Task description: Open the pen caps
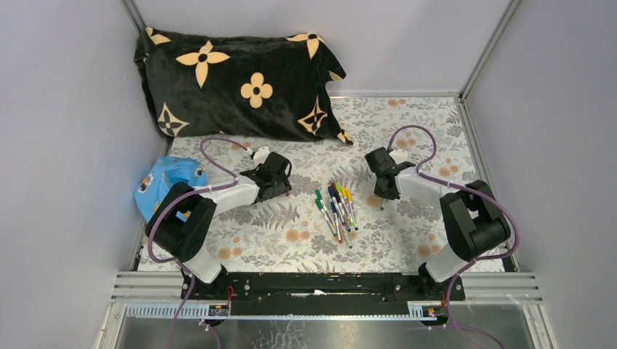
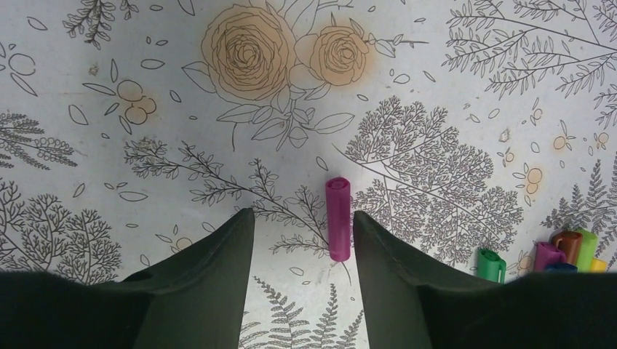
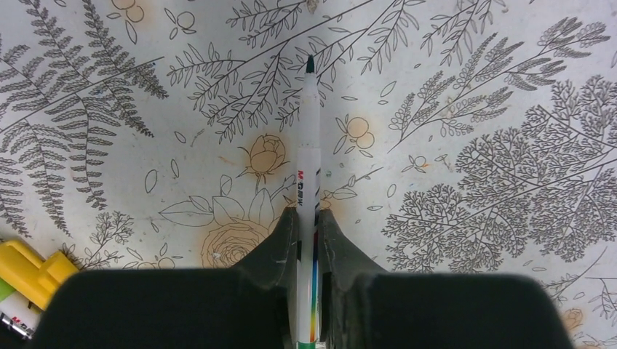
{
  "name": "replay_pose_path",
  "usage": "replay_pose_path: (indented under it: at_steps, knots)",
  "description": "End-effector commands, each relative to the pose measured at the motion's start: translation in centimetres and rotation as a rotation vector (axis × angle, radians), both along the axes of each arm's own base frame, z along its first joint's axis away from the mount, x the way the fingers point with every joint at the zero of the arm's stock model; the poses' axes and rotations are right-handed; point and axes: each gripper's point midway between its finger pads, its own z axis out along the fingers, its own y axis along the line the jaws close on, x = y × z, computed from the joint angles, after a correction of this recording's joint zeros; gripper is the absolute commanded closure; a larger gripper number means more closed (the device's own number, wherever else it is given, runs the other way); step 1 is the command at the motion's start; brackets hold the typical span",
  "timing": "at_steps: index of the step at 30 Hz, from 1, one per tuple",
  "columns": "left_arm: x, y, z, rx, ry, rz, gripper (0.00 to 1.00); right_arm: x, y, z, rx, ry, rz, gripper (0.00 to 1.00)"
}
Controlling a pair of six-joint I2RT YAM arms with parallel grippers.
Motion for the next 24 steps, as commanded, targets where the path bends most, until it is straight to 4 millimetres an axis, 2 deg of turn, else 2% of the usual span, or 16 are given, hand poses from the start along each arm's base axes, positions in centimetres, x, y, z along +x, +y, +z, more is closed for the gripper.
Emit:
replay_pose_path:
  at_steps: [1,5,9,14,20,24]
  knots:
    - [-1.8,1.3,-1.0,0.05,0.053,-0.004,0.41,1.2,0.6,0.2,0.023,-0.026,-0.019,0.87]
    - [-1.7,1.2,-0.1,0.03,0.034,-0.003,0.41,1.2,0.7,-0.3,0.022,-0.009,-0.02,0.83]
    - [-1.8,1.3,0.7,0.024,0.014,0.005,0.4,1.0,0.8,-0.8,0.026,0.003,-0.022,0.73]
    - [-1.9,1.5,1.4,0.014,-0.003,0.011,0.4,0.9,0.8,-0.6,0.027,-0.002,-0.014,0.65]
    - [-1.7,1.0,2.9,-0.029,-0.036,0.016,0.39,1.2,0.1,1.3,-0.005,-0.042,0.012,0.58]
    - [-1.7,0.5,4.1,-0.075,-0.065,0.009,0.37,1.6,0.6,4.0,0.007,-0.103,0.085,0.53]
